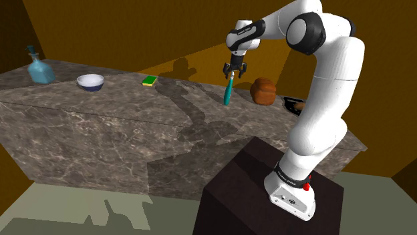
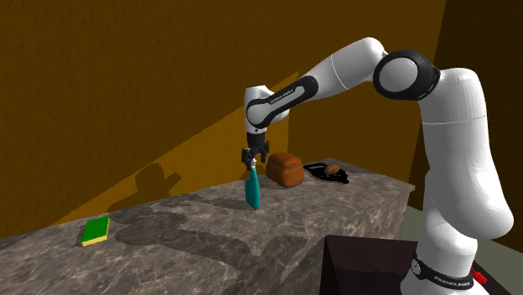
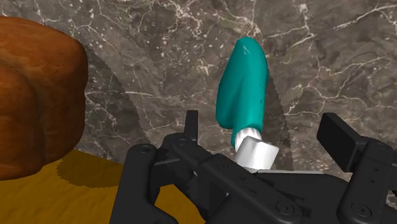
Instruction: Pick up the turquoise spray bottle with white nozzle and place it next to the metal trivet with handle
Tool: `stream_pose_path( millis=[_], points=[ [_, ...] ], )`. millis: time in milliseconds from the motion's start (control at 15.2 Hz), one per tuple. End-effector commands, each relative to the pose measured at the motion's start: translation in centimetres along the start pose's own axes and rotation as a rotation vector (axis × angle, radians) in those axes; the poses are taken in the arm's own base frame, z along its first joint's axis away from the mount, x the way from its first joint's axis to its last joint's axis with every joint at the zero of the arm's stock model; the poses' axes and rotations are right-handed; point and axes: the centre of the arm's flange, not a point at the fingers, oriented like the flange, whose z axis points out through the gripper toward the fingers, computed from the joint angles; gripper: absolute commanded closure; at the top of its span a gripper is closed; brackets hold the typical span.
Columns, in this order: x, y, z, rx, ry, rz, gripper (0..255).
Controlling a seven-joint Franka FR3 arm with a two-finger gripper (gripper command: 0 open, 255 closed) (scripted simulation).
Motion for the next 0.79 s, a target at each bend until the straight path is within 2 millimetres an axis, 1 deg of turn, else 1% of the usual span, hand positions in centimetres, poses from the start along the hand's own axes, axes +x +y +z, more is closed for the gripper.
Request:
stream_pose_path(
  millis=[0, 330, 396, 726],
  points=[
    [-0.01, 0.0, 0.21, 0.0, 0.0, 0.0, 0],
    [-0.01, 0.0, 0.2, 0.0, 0.0, 0.0, 0],
    [-0.01, 0.0, 0.2, 0.0, 0.0, 0.0, 255],
    [-0.01, 0.0, 0.2, 0.0, 0.0, 0.0, 255]
  ],
)
